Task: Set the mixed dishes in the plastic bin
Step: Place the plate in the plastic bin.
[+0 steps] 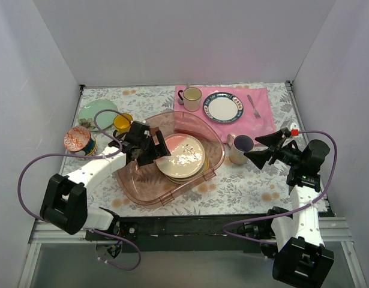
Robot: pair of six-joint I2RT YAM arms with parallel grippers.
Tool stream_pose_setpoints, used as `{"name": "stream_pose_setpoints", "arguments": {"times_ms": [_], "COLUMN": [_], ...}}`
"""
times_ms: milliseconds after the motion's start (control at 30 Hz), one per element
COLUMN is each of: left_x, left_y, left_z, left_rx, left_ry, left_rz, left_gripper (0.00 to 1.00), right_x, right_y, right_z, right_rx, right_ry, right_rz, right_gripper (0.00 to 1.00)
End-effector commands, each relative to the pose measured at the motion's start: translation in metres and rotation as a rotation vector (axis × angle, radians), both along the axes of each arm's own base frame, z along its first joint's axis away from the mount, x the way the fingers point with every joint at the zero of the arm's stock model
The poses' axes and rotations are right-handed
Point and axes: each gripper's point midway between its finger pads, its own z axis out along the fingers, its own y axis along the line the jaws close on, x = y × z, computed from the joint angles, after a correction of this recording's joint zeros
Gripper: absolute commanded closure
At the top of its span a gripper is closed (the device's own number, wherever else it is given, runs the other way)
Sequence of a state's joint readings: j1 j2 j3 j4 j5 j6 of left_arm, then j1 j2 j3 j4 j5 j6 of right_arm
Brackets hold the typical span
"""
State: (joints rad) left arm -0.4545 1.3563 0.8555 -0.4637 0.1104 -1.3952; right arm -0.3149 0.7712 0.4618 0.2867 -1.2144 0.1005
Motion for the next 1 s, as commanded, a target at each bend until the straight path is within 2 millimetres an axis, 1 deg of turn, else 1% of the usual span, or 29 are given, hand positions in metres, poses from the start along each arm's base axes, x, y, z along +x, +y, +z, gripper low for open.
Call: {"name": "stream_pose_setpoints", "arguments": {"times_ms": [0, 133, 200, 367, 433, 500, 533, 667, 700, 733, 833, 867, 900, 967], "left_x": [0.017, 0.022, 0.022, 0.025, 0.026, 0.027, 0.029, 0.036, 0.039, 0.042, 0.052, 0.055, 0.061, 0.072], "left_y": [0.005, 0.004, 0.003, 0.005, 0.008, 0.012, 0.015, 0.031, 0.038, 0.041, 0.056, 0.059, 0.068, 0.076], "left_z": [0.048, 0.08, 0.092, 0.136, 0.146, 0.163, 0.168, 0.19, 0.196, 0.203, 0.217, 0.218, 0.22, 0.221], "left_rx": [0.01, -0.006, -0.012, -0.031, -0.029, -0.029, -0.025, -0.029, -0.029, -0.027, -0.008, -0.002, 0.007, 0.027], "left_ry": [-0.143, -0.228, -0.262, -0.383, -0.415, -0.468, -0.488, -0.563, -0.582, -0.606, -0.648, -0.654, -0.658, -0.661], "left_rz": [0.007, -0.009, -0.029, -0.041, -0.034, -0.032, -0.019, 0.02, 0.043, 0.048, 0.086, 0.088, 0.107, 0.114], "left_gripper": [0.11, 0.1, 0.1, 0.08, 0.05, 0.04, 0.02, 0.02, 0.02, 0.02, 0.02, 0.02, 0.02, 0.02], "right_x": [0.0, 0.001, 0.001, 0.001, 0.001, 0.002, 0.002, 0.002, 0.003, 0.003, 0.005, 0.005, 0.006, 0.007], "right_y": [-0.002, -0.002, -0.002, -0.003, -0.003, -0.003, -0.003, -0.004, -0.004, -0.004, -0.006, -0.006, -0.007, -0.008], "right_z": [0.008, 0.007, 0.007, 0.006, 0.006, 0.005, 0.005, 0.004, 0.004, 0.004, 0.001, 0.001, 0.0, -0.001], "right_rx": [-0.019, -0.02, -0.02, -0.021, -0.02, -0.02, -0.021, -0.02, -0.02, -0.02, -0.018, -0.018, -0.015, -0.016], "right_ry": [-0.047, -0.045, -0.046, -0.046, -0.043, -0.041, -0.043, -0.038, -0.038, -0.038, -0.027, -0.027, -0.019, -0.016], "right_rz": [-0.005, -0.005, -0.008, -0.009, -0.009, -0.009, -0.009, -0.012, -0.015, -0.015, -0.023, -0.023, -0.026, -0.03], "right_gripper": [0.01, 0.01, 0.01, 0.01, 0.01, 0.01, 0.01, 0.01, 0.01, 0.01, 0.01, 0.02, 0.01, 0.01]}}
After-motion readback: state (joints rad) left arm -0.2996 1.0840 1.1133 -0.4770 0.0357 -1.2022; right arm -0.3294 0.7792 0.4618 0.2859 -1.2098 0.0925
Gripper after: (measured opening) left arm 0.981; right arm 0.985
